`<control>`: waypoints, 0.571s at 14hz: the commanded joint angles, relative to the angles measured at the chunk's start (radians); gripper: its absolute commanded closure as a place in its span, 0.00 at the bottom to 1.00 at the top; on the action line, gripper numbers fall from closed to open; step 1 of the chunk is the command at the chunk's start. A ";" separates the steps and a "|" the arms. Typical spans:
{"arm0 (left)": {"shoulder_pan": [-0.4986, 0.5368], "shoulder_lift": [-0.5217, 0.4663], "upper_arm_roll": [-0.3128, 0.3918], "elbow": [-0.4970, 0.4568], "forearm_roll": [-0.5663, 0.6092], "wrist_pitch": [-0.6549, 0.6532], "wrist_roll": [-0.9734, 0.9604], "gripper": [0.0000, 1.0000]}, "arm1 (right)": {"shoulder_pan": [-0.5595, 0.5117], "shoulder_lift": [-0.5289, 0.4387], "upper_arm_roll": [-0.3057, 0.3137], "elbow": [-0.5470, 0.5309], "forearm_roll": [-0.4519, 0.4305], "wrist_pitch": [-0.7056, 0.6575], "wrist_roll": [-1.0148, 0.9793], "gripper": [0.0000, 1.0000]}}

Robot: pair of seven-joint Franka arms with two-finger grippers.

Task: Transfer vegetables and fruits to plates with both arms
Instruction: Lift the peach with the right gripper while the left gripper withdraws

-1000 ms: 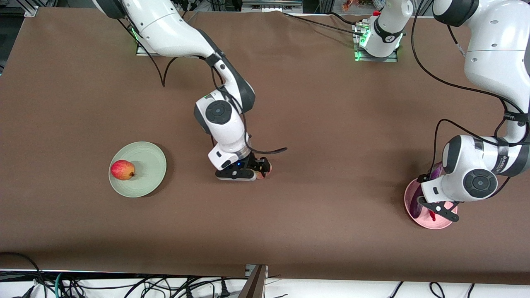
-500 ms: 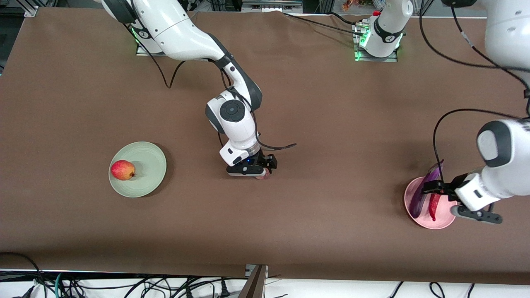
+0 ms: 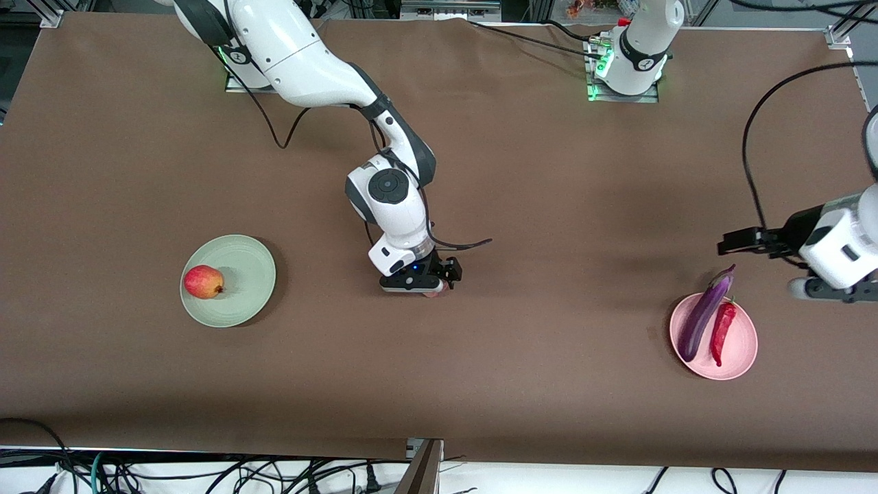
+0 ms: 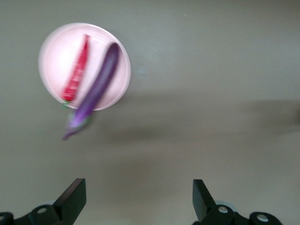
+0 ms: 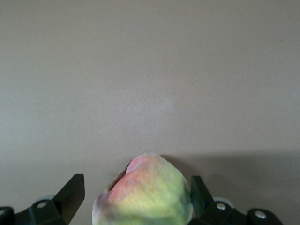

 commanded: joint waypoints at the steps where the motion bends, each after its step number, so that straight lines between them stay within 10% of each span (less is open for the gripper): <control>1: -0.028 0.006 -0.029 0.086 0.078 -0.007 -0.006 0.00 | 0.013 0.015 -0.016 0.012 -0.020 0.030 0.032 0.00; 5: 0.005 -0.047 -0.029 0.105 0.005 -0.087 -0.017 0.00 | 0.013 0.024 -0.018 0.010 -0.020 0.042 0.032 0.02; 8: 0.091 -0.255 -0.044 -0.244 -0.130 0.148 -0.011 0.00 | 0.013 0.024 -0.018 0.009 -0.020 0.053 0.032 0.05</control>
